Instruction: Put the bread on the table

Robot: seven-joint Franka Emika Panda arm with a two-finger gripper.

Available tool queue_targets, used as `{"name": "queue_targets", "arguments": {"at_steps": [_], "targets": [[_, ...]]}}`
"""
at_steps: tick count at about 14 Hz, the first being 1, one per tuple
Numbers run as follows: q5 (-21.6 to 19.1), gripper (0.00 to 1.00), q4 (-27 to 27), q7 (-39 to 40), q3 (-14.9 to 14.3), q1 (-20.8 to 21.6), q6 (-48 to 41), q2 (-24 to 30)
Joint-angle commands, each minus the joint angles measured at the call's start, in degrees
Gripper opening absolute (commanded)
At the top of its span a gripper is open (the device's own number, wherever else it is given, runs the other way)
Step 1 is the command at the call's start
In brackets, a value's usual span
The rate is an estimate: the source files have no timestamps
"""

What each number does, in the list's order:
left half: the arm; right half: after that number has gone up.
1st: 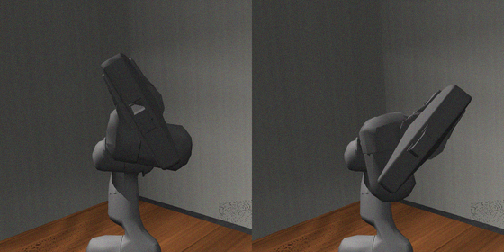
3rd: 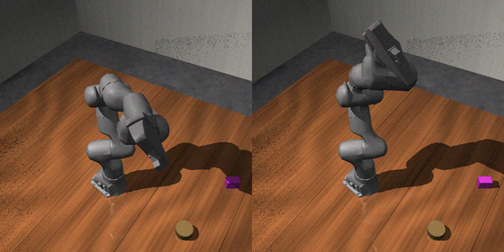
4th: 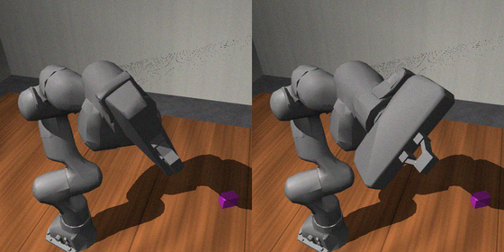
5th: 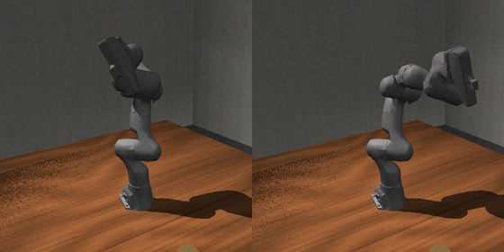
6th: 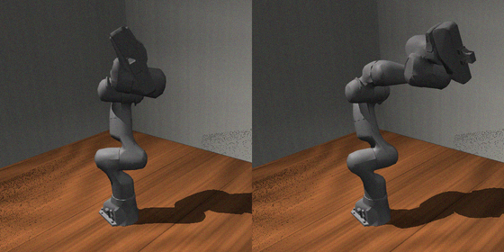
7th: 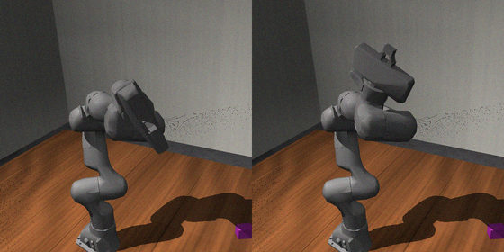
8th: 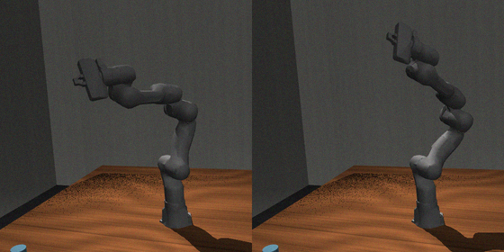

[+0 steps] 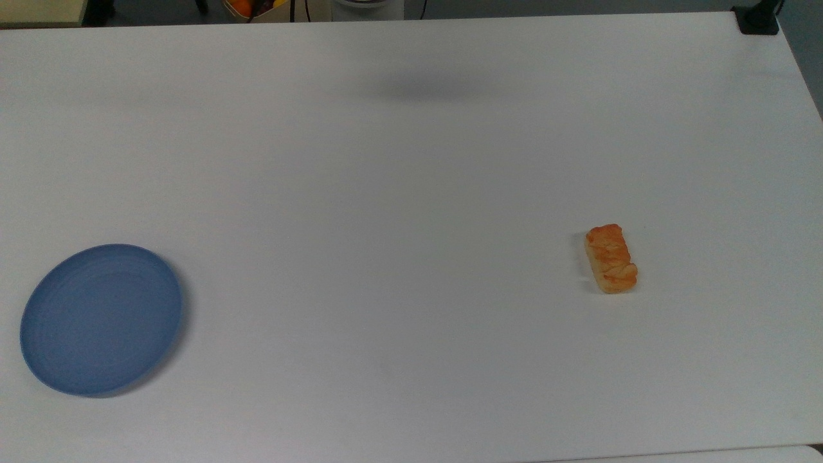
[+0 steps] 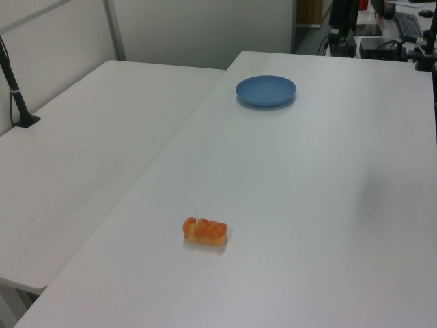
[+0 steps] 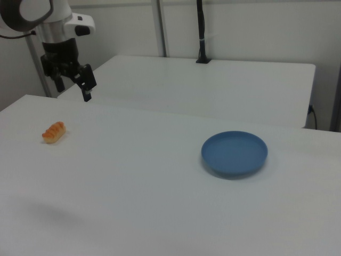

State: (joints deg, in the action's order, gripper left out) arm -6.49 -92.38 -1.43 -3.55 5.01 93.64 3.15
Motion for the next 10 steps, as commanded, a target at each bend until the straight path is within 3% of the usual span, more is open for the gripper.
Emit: {"name": "queue_targets", "arguments": {"at_steps": [1, 10], "targets": [[1.6, 1.00, -1.4, 1.3, -1.5, 1.8, 4.3, -0.9], [1.7, 1.00, -1.7, 1.4, -2.5, 2.1, 4.4, -1.4]]}}
